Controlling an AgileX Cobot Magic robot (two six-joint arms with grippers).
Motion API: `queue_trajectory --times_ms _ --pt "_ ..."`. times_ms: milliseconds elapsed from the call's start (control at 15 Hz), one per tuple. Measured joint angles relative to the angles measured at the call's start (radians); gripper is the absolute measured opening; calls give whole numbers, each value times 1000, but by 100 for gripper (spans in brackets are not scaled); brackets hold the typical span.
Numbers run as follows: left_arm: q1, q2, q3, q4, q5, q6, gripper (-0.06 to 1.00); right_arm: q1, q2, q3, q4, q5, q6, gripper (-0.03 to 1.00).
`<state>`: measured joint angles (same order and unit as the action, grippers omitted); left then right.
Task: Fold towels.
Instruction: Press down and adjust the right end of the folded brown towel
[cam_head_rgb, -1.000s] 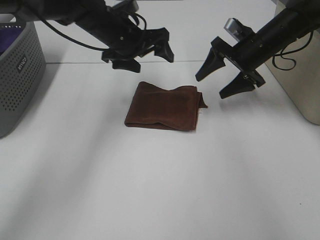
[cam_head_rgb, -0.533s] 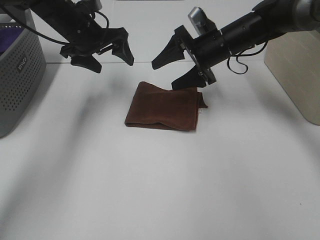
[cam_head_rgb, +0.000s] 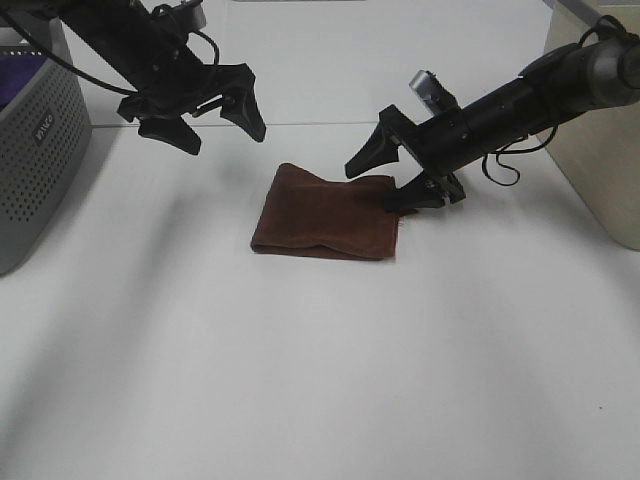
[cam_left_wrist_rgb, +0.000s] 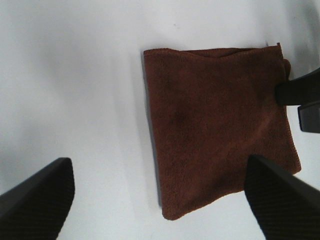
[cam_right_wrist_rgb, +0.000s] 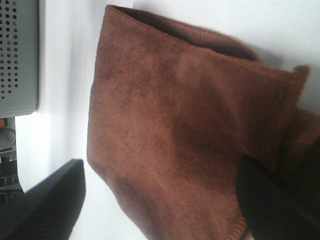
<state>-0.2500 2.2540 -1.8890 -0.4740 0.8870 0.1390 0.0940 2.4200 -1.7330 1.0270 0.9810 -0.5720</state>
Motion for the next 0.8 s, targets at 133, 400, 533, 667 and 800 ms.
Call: queue_trajectory --times_ms 133,400,533,667,800 --pt "0 0 0 0 3 0 85 -19 -6 0 -13 22 1 80" --pt "0 -77 0 32 28 0 85 -2 -146 0 -172 84 81 80" --pt "0 -155 0 95 84 1 85 10 -253 0 -328 103 176 80" --pt "0 -246 0 167 183 -23 85 34 -374 0 -492 157 267 80" --pt "0 -332 0 245 278 -76 85 77 -490 21 -649 193 352 80"
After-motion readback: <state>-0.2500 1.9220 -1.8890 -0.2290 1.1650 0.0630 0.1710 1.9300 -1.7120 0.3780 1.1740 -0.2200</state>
